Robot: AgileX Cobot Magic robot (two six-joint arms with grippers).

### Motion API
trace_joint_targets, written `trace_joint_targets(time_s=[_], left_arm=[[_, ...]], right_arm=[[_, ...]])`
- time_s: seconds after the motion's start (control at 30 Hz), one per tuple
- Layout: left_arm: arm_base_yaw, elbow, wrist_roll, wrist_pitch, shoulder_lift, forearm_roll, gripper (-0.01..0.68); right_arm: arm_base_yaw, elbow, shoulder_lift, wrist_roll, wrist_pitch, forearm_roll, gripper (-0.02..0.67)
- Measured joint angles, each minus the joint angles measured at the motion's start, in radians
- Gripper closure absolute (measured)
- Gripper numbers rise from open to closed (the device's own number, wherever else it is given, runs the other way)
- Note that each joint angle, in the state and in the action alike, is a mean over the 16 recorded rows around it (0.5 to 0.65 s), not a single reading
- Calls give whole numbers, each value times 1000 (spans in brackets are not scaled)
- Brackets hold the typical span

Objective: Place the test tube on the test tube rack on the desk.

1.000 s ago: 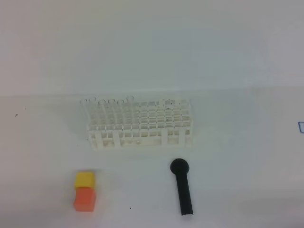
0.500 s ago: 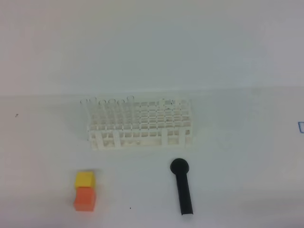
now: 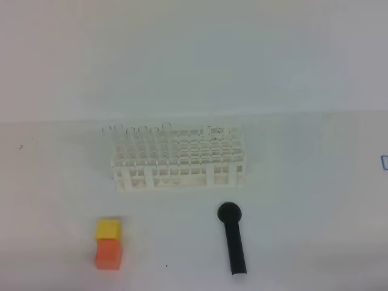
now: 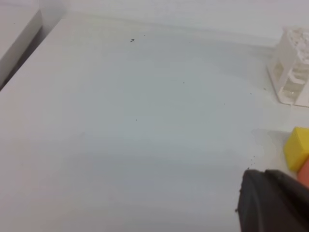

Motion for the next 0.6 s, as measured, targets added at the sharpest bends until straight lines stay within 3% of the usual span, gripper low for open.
trace_joint_targets(time_s=[0.6], left_arm=[[0,0,0,-1,1,0,673]], right_arm=[[0,0,0,0,0,0,650]])
